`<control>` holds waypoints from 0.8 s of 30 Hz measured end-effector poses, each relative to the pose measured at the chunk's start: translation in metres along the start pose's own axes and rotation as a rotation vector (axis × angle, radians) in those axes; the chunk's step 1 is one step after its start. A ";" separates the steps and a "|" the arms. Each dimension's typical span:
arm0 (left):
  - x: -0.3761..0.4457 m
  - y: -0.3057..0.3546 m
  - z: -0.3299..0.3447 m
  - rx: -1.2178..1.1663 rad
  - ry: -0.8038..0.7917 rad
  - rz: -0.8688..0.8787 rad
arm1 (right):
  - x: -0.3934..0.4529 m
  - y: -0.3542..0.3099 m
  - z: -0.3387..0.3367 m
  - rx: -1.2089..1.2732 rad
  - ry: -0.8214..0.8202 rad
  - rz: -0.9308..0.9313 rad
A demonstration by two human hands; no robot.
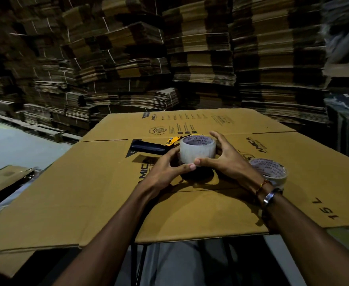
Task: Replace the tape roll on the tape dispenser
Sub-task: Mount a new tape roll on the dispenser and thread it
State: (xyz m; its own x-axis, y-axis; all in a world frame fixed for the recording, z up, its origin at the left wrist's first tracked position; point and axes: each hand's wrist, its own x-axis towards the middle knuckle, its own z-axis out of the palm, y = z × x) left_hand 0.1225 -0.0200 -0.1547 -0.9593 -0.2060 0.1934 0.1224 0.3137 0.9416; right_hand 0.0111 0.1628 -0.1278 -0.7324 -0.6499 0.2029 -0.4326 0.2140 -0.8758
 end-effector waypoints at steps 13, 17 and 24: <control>-0.001 0.003 -0.001 0.057 -0.041 0.026 | -0.001 -0.001 -0.007 -0.055 -0.123 -0.065; -0.001 0.003 0.000 0.065 -0.036 0.012 | -0.006 0.004 -0.005 0.017 -0.098 -0.081; -0.003 0.004 -0.008 0.023 -0.076 -0.026 | -0.010 0.010 -0.001 0.090 -0.038 -0.121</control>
State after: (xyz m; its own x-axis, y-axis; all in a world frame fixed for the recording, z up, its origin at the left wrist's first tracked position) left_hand 0.1283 -0.0255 -0.1489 -0.9787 -0.1441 0.1463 0.0917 0.3309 0.9392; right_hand 0.0135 0.1722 -0.1384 -0.6569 -0.6943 0.2940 -0.4664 0.0678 -0.8820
